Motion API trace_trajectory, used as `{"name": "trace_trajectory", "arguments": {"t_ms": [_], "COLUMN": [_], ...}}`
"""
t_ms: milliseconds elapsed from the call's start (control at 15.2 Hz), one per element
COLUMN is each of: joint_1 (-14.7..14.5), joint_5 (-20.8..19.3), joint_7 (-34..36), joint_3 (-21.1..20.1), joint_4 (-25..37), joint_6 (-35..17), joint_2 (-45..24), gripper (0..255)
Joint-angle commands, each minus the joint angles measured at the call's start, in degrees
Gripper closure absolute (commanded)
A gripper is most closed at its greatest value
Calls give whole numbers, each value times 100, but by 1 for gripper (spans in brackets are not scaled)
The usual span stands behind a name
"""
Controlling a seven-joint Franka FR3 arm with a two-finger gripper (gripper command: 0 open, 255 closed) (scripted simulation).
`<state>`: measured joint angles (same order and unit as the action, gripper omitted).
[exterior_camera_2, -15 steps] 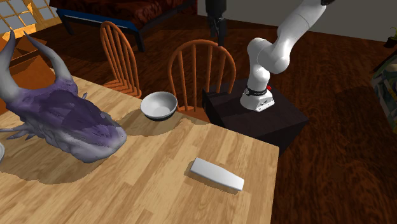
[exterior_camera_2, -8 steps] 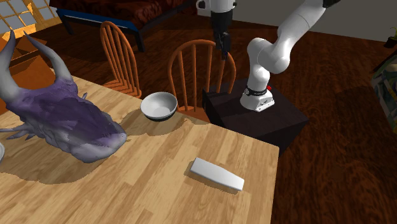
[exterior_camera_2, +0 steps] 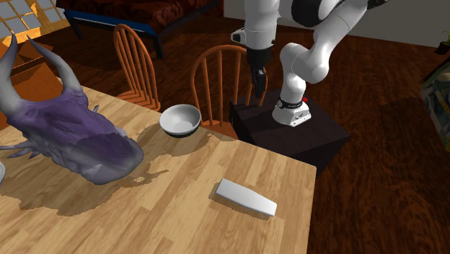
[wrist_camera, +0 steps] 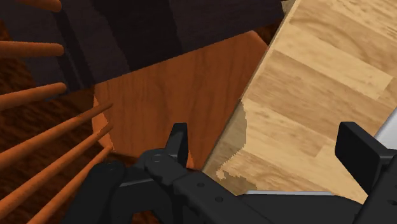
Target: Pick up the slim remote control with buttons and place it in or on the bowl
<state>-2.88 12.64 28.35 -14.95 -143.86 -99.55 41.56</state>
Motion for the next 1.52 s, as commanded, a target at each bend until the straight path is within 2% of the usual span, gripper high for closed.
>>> {"name": "trace_trajectory", "arguments": {"t_ms": [0,462,792,990,1188,1320,1452], "joint_1": [-25,48,295,505,667,630,432], "joint_5": [168,489,270,-173,-941,-1601,-2249], "joint_7": [390,1739,2856,3678,4678,5417,6118], "joint_3": [-285,-1350,-2135,-2592,-2950,-3023,-2923], "joint_4": [-61,43,397,711,1106,1424,1788], "joint_6": [-306,-1497,-2341,-2801,-3169,-3323,-3394], "joint_2": [-165,-1208,-2269,-3039,-3933,-4581,-5211], "gripper": [0,0,0,0,0,0,0]}}
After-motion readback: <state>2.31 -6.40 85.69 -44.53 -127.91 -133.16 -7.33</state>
